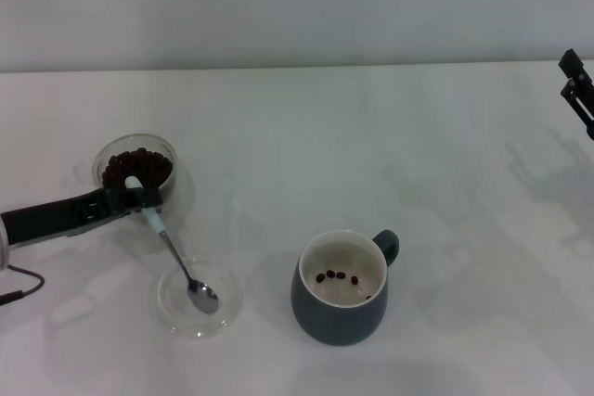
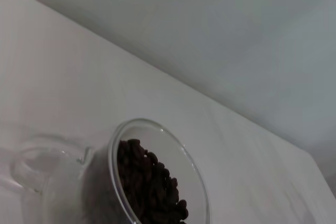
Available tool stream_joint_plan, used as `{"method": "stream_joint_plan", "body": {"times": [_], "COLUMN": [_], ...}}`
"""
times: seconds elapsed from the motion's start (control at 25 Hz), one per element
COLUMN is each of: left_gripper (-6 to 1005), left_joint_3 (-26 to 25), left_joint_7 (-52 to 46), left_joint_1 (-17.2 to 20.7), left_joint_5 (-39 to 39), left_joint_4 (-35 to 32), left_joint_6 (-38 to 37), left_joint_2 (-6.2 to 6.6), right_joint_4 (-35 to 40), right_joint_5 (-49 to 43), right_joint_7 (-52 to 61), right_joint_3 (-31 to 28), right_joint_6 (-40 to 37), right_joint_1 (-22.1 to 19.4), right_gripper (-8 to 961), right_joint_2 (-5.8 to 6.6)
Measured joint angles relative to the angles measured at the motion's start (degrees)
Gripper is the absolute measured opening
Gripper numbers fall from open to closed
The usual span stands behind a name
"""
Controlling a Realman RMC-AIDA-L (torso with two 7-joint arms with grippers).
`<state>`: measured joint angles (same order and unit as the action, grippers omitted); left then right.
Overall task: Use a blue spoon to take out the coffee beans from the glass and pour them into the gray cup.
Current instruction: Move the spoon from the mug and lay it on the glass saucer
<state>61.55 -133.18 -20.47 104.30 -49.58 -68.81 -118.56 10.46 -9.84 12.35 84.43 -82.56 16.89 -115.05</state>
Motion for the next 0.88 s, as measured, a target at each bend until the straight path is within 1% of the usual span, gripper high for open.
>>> {"method": "stream_joint_plan", "body": {"times": [0.12, 0.48, 0.88], "left_gripper": [128, 131, 136], "left_joint_3": [0.04, 0.06, 0.39], "left_joint_7": [0.31, 0.83, 2.16], "left_joint_1": [-0.63, -0.8, -2.35], "left_joint_5": [0.05, 0.13, 0.21], "left_joint_4": [1.28, 1.74, 5.11], "left_joint_6": [0.0, 0.55, 1.32], "left_joint_2": [0.0, 0.0, -0.02], "right_joint_4": [0.0, 0.0, 0.0], "right_joint_5": [0.0, 0.0, -0.19], "right_joint_7": [0.01, 0.01, -0.02], "right_joint_3": [0.05, 0.12, -0.03], "right_joint_6": [-0.01, -0.1, -0.04], "right_joint_1": [-0.05, -0.32, -0.03], "right_gripper": [737, 738, 736], "right_joint_2": [0.0, 0.0, 0.0]}}
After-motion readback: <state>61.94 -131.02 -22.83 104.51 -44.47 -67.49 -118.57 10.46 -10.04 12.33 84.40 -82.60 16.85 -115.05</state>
